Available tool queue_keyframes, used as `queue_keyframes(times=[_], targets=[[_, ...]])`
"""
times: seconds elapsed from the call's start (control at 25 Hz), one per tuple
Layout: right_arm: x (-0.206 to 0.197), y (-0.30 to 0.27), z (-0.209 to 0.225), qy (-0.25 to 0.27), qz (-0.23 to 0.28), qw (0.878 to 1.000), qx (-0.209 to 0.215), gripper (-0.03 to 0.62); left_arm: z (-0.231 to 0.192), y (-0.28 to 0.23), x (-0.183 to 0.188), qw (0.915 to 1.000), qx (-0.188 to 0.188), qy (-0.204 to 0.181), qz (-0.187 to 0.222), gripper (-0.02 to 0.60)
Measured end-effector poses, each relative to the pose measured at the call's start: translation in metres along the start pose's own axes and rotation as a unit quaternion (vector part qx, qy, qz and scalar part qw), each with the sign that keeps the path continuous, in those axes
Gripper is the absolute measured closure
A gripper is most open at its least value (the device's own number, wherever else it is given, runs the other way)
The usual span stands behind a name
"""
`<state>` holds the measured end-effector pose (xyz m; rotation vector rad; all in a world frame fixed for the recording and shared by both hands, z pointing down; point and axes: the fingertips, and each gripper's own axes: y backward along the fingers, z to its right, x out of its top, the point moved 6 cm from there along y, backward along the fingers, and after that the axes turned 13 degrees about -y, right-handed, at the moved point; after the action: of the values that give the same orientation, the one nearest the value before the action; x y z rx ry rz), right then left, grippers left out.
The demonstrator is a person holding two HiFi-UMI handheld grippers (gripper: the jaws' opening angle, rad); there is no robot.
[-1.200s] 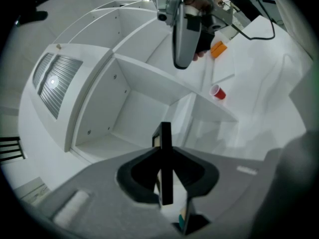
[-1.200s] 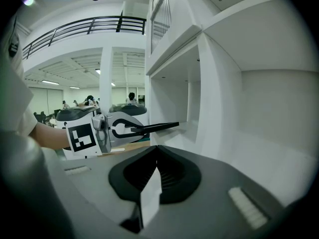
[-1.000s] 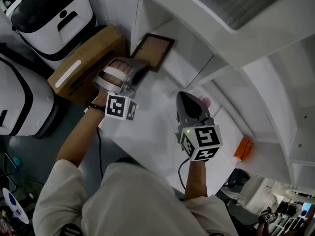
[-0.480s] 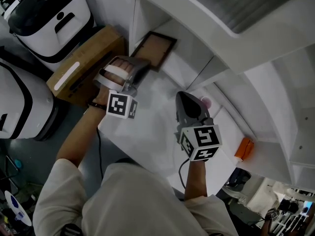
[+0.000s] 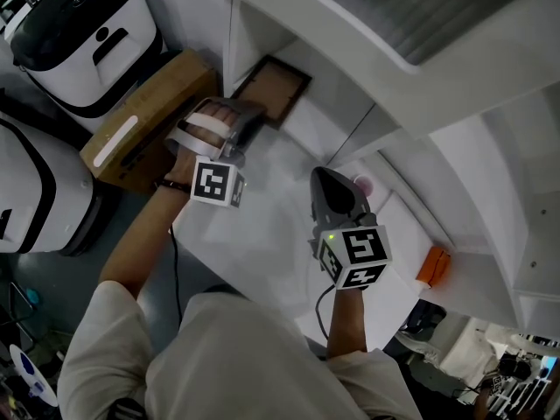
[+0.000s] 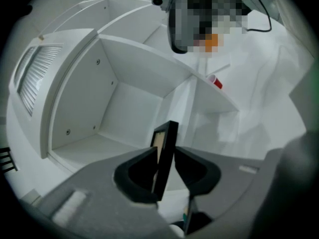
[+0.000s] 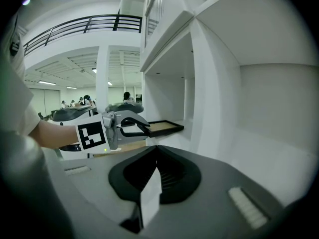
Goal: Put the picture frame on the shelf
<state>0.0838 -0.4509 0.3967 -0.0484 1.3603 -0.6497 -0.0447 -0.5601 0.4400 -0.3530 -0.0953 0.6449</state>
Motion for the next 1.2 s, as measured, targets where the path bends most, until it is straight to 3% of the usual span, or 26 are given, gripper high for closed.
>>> queue_keyframes(times=[0.72,1.2], targets=[[0.0,0.003,0.003,0.002,-0.004,1.0,0.0,0.588,0.009,-0.017,0.007,0.998,-0.063,0.003,0.009,0.419],[-0.004,0.007,0.007,-0.007,-0.003,1.0,-0.007,0.588,0.02,-0.029,0.01,0.9925,-0.121,-0.012,0.0,0.288]])
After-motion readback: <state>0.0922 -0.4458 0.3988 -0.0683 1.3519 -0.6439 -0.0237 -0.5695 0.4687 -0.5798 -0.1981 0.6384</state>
